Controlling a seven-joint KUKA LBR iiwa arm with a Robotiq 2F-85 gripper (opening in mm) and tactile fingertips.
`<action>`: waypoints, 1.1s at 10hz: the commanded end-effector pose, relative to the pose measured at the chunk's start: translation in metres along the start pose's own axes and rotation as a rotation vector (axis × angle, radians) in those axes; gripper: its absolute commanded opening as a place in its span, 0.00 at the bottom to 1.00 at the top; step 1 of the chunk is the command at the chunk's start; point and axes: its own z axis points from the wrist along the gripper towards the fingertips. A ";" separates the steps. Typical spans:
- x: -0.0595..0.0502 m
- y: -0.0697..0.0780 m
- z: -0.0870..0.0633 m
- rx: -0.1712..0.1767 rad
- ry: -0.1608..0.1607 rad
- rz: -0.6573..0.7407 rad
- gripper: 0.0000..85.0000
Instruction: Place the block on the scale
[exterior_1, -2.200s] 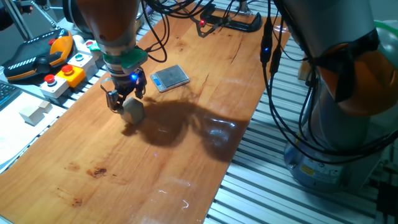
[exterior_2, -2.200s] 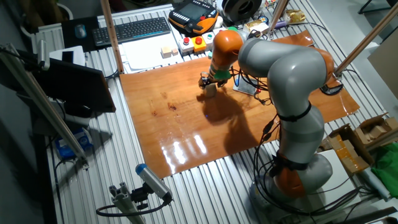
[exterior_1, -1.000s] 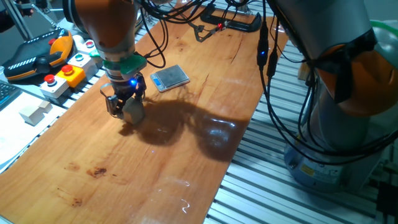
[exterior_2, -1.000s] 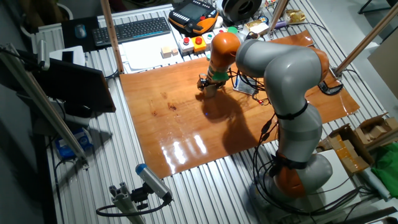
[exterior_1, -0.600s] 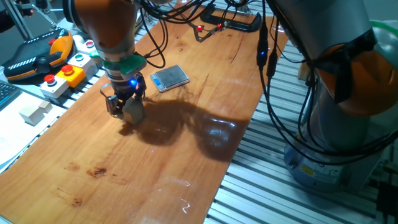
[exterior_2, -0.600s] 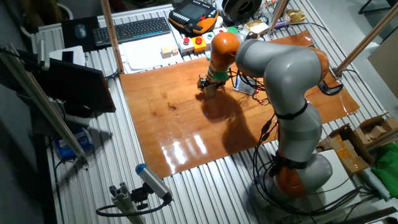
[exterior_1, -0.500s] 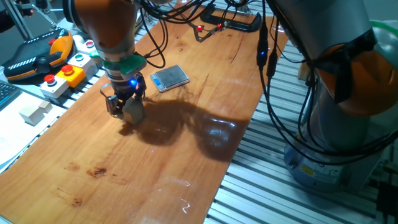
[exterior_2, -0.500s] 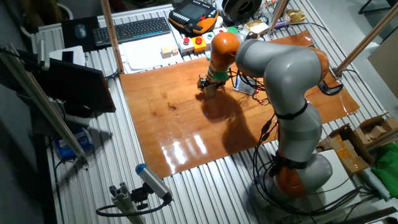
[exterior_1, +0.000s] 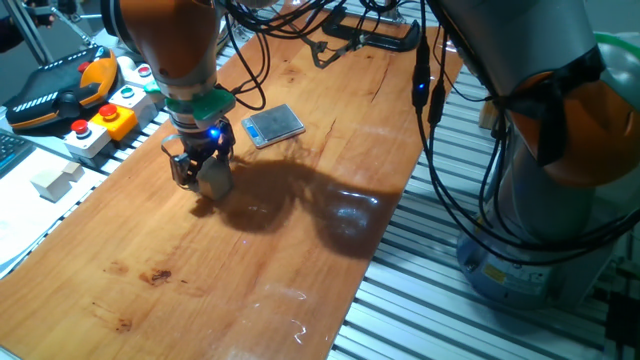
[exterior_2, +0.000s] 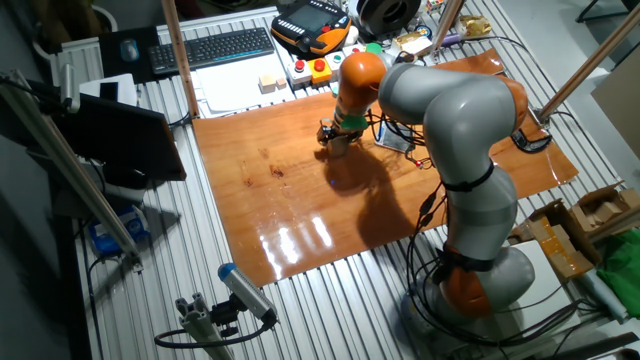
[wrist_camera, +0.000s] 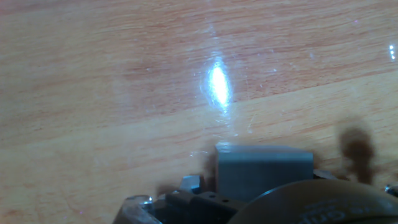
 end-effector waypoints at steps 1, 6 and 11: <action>0.000 -0.001 0.001 -0.005 -0.003 0.000 1.00; 0.001 -0.005 -0.004 -0.002 0.009 -0.030 0.07; 0.002 -0.011 -0.025 0.027 -0.004 -0.045 0.01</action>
